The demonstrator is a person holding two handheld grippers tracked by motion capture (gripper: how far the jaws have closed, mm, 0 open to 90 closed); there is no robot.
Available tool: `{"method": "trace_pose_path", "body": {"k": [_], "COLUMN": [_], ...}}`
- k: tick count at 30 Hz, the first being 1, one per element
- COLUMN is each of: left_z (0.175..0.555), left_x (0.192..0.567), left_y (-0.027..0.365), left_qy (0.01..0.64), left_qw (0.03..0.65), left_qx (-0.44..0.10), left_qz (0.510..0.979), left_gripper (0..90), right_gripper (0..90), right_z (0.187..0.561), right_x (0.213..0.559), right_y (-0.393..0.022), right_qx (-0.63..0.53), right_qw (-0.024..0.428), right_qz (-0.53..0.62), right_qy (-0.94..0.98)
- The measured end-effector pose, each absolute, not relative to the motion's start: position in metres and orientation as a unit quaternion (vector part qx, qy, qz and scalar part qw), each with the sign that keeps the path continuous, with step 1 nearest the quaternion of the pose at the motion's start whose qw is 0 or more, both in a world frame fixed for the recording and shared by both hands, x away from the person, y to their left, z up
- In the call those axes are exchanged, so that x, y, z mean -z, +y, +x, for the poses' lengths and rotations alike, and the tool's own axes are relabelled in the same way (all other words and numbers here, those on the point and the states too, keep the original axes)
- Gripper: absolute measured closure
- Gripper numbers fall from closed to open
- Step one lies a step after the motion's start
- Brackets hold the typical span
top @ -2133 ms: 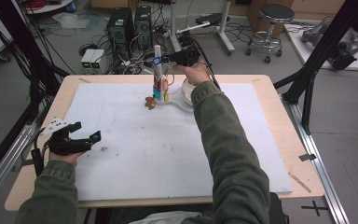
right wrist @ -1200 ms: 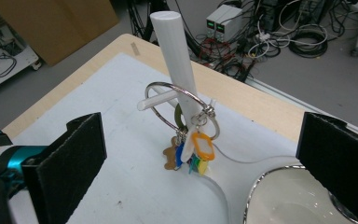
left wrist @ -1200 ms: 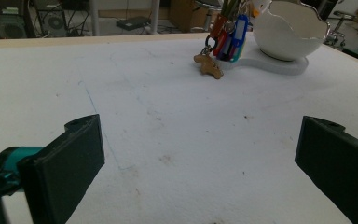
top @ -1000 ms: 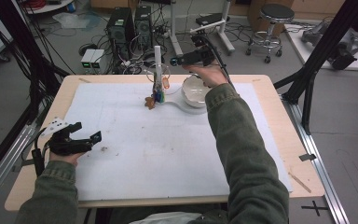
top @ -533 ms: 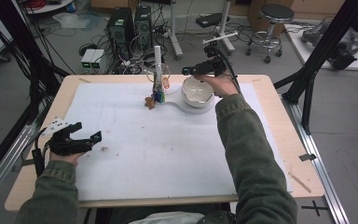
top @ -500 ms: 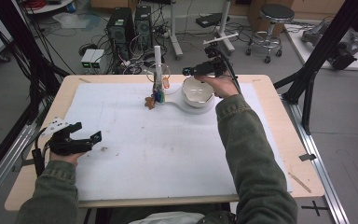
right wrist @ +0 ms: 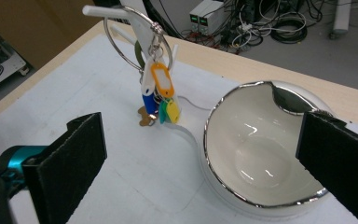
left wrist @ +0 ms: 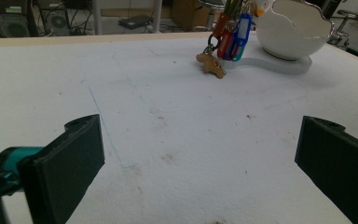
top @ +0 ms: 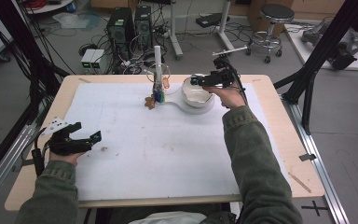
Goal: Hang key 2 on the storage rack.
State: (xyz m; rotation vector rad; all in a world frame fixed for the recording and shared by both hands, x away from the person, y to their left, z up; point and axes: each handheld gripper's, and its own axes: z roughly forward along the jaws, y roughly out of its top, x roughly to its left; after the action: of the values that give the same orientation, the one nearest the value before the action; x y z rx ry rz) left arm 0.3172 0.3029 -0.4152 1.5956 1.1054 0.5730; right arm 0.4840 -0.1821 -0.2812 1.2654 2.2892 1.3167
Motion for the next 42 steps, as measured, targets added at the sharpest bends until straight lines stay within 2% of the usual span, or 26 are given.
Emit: {"method": "trace_pose_path", "body": {"k": [11, 23, 42], "left_z": [0.317, 0.317, 0.317], "left_x": [0.415, 0.415, 0.415], "left_y": [0.303, 0.303, 0.303], "left_qy": [0.462, 0.463, 0.466], "left_qw": [0.529, 0.530, 0.526], "left_qx": [-0.239, -0.240, -0.240], "left_qz": [0.670, 0.669, 0.670], "left_gripper": [1.7, 1.7, 1.7], "right_gripper": [0.7, 0.7, 0.7], "right_z": [0.471, 0.451, 0.424], "right_x": [0.305, 0.327, 0.351], "right_y": [-0.200, -0.215, -0.237], "right_qx": [-0.445, -0.435, -0.460], "right_qw": [0.110, 0.144, 0.173], "right_qz": [0.436, 0.434, 0.431], "right_qy": [0.774, 0.776, 0.756]}}
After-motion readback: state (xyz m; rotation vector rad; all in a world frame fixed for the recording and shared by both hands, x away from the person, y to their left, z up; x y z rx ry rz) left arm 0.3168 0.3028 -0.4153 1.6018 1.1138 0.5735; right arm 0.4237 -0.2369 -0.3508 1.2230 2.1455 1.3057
